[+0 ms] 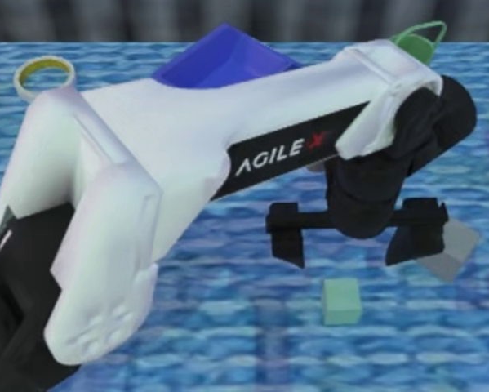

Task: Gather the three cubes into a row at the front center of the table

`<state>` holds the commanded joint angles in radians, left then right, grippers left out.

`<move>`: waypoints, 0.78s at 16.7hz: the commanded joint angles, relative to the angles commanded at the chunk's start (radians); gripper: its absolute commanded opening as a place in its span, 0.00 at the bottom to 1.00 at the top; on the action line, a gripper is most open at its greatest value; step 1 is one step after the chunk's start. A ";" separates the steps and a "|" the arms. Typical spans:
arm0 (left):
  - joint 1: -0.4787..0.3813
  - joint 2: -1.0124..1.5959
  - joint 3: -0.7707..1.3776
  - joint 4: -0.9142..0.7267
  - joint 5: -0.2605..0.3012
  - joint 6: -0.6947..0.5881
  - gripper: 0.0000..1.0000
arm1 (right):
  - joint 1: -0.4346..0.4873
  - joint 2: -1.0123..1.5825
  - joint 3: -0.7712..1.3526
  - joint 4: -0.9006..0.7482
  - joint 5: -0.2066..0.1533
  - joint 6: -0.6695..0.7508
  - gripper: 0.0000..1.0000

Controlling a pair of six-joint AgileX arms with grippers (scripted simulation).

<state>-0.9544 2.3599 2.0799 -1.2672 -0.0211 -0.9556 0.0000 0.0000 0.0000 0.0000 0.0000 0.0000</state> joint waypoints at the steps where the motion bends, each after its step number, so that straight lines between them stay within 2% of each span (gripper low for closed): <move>1: 0.000 0.000 0.000 0.000 0.000 0.000 1.00 | 0.000 0.000 0.000 0.000 0.000 0.000 1.00; 6: 0.078 -0.150 -0.144 0.087 -0.006 0.025 1.00 | 0.023 0.118 0.113 -0.076 -0.003 -0.048 1.00; 13: 0.355 -0.771 -0.681 0.397 -0.015 0.166 1.00 | 0.085 0.609 0.476 -0.343 0.000 -0.208 1.00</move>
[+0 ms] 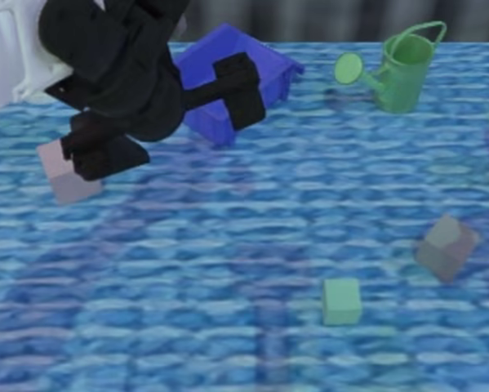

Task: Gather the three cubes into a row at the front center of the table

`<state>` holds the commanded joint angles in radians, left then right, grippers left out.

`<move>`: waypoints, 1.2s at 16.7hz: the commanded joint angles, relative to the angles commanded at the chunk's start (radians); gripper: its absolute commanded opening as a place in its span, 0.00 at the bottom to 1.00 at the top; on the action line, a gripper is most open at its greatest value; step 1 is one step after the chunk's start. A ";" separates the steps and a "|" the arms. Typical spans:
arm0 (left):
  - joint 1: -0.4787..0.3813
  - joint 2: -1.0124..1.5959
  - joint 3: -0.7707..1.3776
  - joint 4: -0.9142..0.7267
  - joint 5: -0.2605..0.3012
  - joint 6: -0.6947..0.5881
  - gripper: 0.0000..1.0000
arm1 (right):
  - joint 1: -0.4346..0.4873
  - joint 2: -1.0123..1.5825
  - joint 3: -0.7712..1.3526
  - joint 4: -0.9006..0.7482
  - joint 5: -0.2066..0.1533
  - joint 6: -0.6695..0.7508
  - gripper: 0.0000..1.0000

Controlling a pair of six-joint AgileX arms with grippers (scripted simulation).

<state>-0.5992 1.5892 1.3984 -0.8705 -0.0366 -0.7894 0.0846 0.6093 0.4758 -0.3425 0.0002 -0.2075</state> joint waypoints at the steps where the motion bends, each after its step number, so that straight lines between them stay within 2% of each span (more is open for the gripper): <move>1: 0.047 -0.114 -0.099 0.054 0.000 0.034 1.00 | 0.011 0.102 0.064 -0.051 0.000 -0.029 1.00; 7: 0.320 -0.793 -0.709 0.390 0.005 0.304 1.00 | 0.077 0.684 0.413 -0.340 0.000 -0.193 1.00; 11: 0.463 -1.159 -1.045 0.594 0.015 0.504 1.00 | 0.116 0.989 0.622 -0.501 -0.001 -0.287 1.00; 16: 0.582 -1.474 -1.314 0.795 0.030 0.711 1.00 | 0.151 1.234 0.824 -0.632 0.000 -0.373 1.00; 20: 0.619 -1.587 -1.397 0.869 0.036 0.788 1.00 | 0.162 1.317 0.894 -0.670 0.001 -0.400 1.00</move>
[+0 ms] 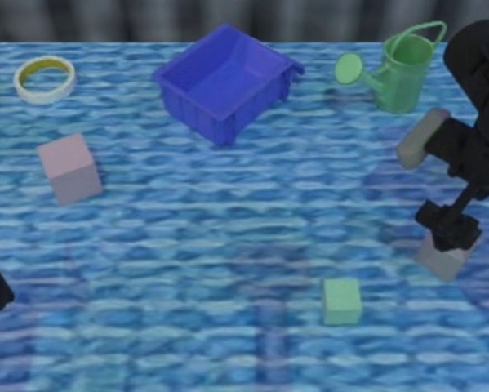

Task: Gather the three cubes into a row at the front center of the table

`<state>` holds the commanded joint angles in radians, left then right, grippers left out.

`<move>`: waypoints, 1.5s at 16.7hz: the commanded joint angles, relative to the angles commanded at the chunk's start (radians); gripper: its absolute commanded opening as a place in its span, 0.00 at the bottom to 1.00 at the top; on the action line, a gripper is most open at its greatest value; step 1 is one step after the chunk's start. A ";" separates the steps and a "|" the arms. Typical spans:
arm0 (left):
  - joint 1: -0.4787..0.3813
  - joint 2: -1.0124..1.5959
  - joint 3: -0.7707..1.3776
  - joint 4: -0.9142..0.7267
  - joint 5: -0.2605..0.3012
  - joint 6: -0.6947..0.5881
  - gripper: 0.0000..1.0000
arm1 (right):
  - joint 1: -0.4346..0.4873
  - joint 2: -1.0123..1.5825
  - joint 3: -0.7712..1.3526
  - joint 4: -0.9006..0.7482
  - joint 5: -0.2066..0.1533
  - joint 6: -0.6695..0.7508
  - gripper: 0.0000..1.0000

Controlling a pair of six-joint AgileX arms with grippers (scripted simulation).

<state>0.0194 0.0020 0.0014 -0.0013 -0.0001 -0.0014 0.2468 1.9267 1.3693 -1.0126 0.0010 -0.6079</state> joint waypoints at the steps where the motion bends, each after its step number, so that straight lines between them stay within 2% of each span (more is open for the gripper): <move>1: 0.001 -0.002 -0.001 0.001 0.000 0.001 1.00 | 0.000 0.001 0.001 -0.001 0.000 0.000 1.00; 7: 0.001 -0.002 -0.001 0.001 0.000 0.001 1.00 | -0.003 0.015 -0.002 0.014 0.000 -0.002 1.00; 15: 0.001 -0.002 -0.001 0.001 0.000 0.001 1.00 | 0.001 0.146 -0.150 0.297 0.001 0.003 1.00; 20: 0.001 -0.002 -0.001 0.001 0.000 0.001 1.00 | 0.002 0.159 -0.165 0.323 0.001 0.003 1.00; 25: 0.001 -0.002 -0.001 0.001 0.000 0.001 1.00 | 0.002 0.159 -0.165 0.323 0.001 0.003 0.62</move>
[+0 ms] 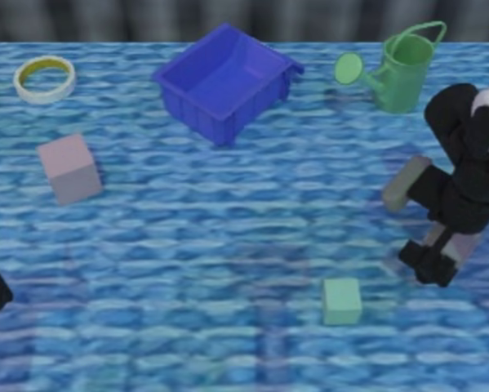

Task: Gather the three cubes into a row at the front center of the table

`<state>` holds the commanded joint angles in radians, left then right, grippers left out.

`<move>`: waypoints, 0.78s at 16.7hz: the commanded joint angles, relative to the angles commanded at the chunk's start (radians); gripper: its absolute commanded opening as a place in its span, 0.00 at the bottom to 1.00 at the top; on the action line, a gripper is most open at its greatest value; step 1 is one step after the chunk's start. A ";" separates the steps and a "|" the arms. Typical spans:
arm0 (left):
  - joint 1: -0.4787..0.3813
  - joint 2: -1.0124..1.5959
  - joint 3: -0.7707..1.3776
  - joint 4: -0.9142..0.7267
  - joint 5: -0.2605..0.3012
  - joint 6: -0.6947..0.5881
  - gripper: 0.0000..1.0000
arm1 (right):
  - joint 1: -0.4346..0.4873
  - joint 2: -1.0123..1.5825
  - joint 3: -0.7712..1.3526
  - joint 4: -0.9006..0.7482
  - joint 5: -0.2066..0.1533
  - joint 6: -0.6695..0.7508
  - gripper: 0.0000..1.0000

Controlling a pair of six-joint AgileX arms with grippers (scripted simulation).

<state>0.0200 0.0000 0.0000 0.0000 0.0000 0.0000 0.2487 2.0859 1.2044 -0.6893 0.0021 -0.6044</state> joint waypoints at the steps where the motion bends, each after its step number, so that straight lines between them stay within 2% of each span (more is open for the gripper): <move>1: 0.000 0.000 0.000 0.000 0.000 0.000 1.00 | 0.000 0.000 0.000 0.000 0.000 0.000 0.55; 8: 0.000 0.000 0.000 0.000 0.000 0.000 1.00 | 0.000 0.000 0.000 0.000 0.000 0.000 0.02; 13: 0.000 0.000 0.000 0.000 0.000 0.000 1.00 | 0.000 0.000 0.000 0.000 0.000 0.000 0.00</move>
<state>0.0200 0.0000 0.0000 0.0000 0.0000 0.0000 0.2487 2.0859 1.2044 -0.6893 0.0021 -0.6044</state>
